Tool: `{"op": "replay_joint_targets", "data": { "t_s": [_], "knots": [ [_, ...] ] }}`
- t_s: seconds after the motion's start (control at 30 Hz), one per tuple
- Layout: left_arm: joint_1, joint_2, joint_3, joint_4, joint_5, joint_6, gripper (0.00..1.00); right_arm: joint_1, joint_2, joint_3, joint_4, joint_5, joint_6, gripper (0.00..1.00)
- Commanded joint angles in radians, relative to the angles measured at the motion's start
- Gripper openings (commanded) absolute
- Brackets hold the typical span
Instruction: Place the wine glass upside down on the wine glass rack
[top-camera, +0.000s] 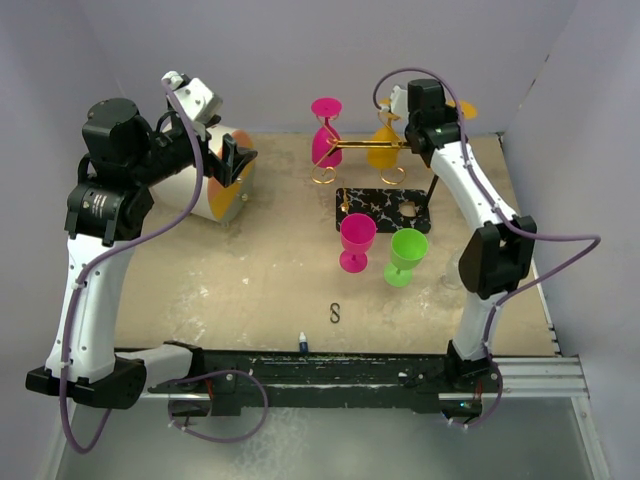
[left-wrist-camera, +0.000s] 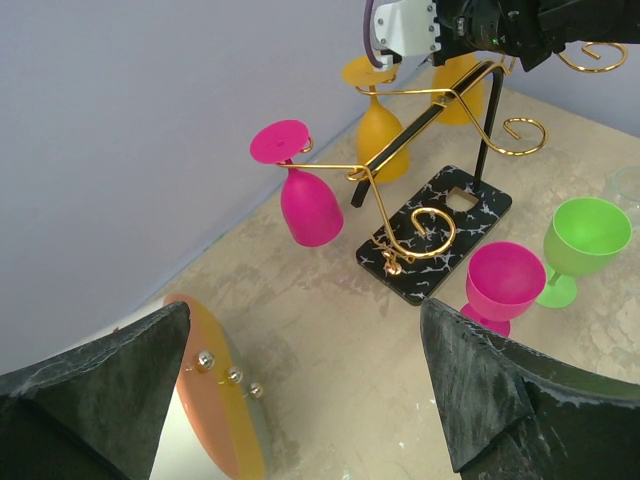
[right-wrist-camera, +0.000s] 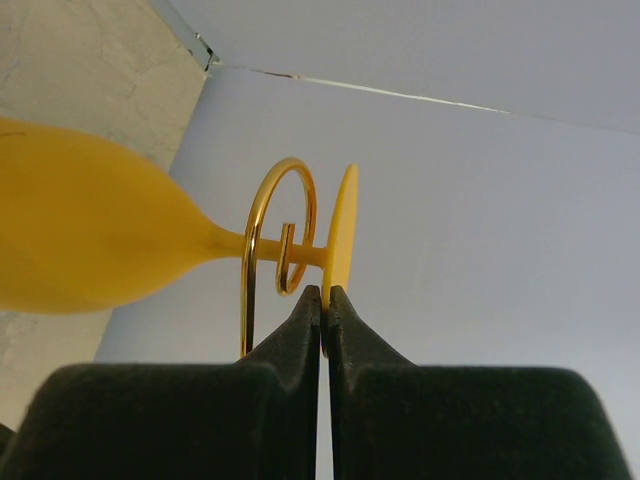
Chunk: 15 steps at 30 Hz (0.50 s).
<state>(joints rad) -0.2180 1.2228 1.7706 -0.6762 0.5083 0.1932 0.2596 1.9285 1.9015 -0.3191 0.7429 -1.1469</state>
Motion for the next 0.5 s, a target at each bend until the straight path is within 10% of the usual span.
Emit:
{"op": "replay_joint_targets", "data": {
  "t_s": [0.0, 0.47],
  "knots": [
    [0.008, -0.004, 0.030, 0.027, 0.025, -0.014, 0.99, -0.006, -0.084, -0.021, 0.009, 0.041, 0.026, 0.00],
    [0.012, -0.007, 0.028, 0.030, 0.027, -0.017, 0.99, -0.022, -0.098, -0.040, -0.054, 0.044, 0.097, 0.09]
  ]
}}
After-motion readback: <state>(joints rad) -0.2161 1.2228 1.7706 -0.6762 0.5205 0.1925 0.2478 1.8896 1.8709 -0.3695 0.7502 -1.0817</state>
